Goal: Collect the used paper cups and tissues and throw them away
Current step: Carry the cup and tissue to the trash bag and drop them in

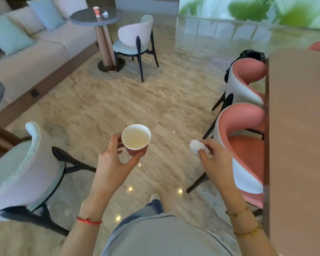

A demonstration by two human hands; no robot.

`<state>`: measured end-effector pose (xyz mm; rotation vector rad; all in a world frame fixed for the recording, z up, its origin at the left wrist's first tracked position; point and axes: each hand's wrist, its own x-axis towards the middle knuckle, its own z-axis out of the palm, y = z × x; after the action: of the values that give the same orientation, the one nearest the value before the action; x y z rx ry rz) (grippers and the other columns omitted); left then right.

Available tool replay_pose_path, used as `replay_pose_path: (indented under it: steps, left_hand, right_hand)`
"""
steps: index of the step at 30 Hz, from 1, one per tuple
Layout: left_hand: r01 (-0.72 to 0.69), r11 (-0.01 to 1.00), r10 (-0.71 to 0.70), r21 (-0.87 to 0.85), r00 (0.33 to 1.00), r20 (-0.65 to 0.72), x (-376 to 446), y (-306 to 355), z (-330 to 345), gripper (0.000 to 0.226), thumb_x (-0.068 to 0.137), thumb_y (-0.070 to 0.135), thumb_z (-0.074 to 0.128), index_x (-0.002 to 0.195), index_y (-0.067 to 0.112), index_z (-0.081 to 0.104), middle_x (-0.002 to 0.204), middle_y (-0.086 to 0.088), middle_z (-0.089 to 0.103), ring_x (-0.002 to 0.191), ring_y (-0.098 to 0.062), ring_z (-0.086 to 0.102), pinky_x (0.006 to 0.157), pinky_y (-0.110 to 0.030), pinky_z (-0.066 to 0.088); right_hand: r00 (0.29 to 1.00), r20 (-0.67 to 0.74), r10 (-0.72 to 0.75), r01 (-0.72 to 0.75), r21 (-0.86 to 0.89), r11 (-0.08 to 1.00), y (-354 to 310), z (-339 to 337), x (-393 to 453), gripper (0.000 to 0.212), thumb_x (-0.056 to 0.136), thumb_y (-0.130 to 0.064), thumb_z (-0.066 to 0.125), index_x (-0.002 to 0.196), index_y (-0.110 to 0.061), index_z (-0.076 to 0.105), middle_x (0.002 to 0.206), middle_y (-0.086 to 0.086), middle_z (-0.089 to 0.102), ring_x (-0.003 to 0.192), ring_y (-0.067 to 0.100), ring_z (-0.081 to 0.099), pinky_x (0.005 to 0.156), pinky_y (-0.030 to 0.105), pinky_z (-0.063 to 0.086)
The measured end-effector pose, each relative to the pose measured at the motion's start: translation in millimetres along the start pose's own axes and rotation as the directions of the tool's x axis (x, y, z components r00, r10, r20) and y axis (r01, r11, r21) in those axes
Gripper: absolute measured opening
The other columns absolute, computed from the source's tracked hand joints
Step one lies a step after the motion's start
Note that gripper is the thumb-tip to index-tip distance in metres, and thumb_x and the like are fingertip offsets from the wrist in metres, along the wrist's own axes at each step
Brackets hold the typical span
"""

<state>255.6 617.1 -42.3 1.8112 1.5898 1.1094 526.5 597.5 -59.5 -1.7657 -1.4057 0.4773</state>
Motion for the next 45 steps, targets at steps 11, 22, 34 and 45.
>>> replay_pose_path:
  steps: [11, 22, 34, 45]
  left_hand:
    - [-0.09, 0.995, 0.098, -0.051, 0.98, 0.175, 270.6, -2.8, 86.2, 0.068, 0.067, 0.047, 0.076, 0.125, 0.022, 0.051, 0.106, 0.031, 0.053, 0.095, 0.014, 0.056, 0.077, 0.0, 0.04]
    - [-0.133, 0.987, 0.151, -0.091, 0.962, 0.228, 503.8, 8.4, 241.9, 0.07, 0.067, 0.056, 0.073, 0.125, 0.028, 0.048, 0.107, 0.024, 0.056, 0.098, 0.018, 0.052, 0.074, 0.0, 0.041]
    - [-0.14, 0.983, 0.167, -0.117, 0.951, 0.261, 729.5, 60.1, 392.1, 0.065, 0.07, 0.046, 0.077, 0.126, 0.033, 0.046, 0.111, 0.031, 0.053, 0.102, 0.013, 0.053, 0.077, -0.002, 0.043]
    - [-0.163, 0.973, 0.212, -0.166, 0.913, 0.348, 947.3, 74.4, 554.5, 0.071, 0.064, 0.064, 0.067, 0.123, 0.034, 0.044, 0.112, 0.032, 0.051, 0.103, 0.015, 0.052, 0.076, 0.0, 0.041]
  right_hand:
    - [0.977, -0.168, 0.129, -0.134, -0.017, 0.991, 23.5, 30.7, 220.4, 0.017, 0.085, -0.007, 0.064, 0.096, -0.018, 0.069, 0.089, -0.007, 0.068, 0.081, 0.005, 0.058, 0.07, 0.015, 0.043]
    - [0.959, -0.242, 0.148, -0.167, -0.058, 0.984, 104.2, 29.8, 459.2, 0.013, 0.084, -0.007, 0.066, 0.089, -0.019, 0.067, 0.081, -0.01, 0.065, 0.078, 0.005, 0.059, 0.069, 0.015, 0.042]
    - [0.958, -0.248, 0.143, -0.154, -0.023, 0.988, 164.5, -9.7, 727.3, 0.015, 0.084, -0.008, 0.065, 0.088, -0.022, 0.068, 0.082, -0.011, 0.068, 0.083, 0.002, 0.059, 0.068, 0.02, 0.046]
    - [0.902, -0.326, 0.282, -0.302, -0.011, 0.953, 259.9, -12.8, 944.3, 0.014, 0.086, -0.008, 0.063, 0.09, -0.02, 0.068, 0.078, -0.008, 0.066, 0.075, 0.009, 0.061, 0.061, 0.015, 0.041]
